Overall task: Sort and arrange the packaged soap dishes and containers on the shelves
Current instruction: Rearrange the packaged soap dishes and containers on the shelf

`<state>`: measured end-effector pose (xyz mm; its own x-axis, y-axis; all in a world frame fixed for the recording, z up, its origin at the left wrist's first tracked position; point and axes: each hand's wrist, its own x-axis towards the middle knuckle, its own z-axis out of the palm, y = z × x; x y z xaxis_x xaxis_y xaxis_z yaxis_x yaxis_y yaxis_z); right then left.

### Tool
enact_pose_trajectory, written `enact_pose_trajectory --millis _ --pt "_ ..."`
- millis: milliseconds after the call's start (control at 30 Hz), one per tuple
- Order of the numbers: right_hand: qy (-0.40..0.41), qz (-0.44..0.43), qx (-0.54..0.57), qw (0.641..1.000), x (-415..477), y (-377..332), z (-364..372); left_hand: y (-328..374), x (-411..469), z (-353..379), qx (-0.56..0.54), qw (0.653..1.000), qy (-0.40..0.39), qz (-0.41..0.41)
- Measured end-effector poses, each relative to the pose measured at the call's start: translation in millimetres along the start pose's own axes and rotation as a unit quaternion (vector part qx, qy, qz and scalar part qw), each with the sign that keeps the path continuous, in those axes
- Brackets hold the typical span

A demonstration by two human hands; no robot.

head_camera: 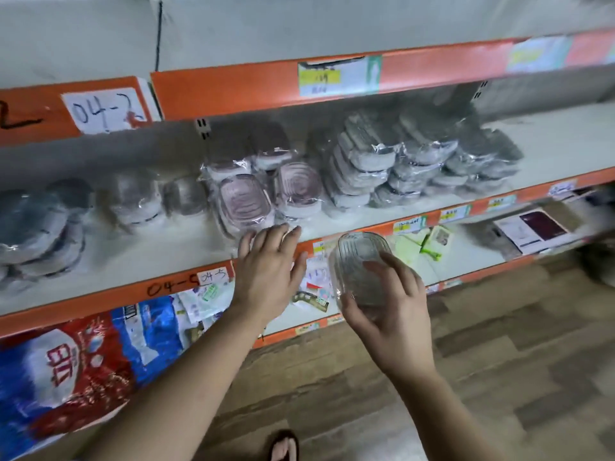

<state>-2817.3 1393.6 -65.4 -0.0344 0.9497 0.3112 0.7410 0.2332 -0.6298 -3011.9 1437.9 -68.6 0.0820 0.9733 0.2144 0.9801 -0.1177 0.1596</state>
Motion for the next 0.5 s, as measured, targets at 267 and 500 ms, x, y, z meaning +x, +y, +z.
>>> enact_pose_trajectory --millis 267,500 --pt "0.084 -0.023 -0.017 0.996 58.2 71.0 -33.9 76.4 77.2 35.1 -0.033 0.998 0.029 0.049" --pt "0.130 -0.008 0.001 0.992 103.0 128.0 -59.6 124.0 114.8 68.1 -0.055 0.992 0.068 0.088"
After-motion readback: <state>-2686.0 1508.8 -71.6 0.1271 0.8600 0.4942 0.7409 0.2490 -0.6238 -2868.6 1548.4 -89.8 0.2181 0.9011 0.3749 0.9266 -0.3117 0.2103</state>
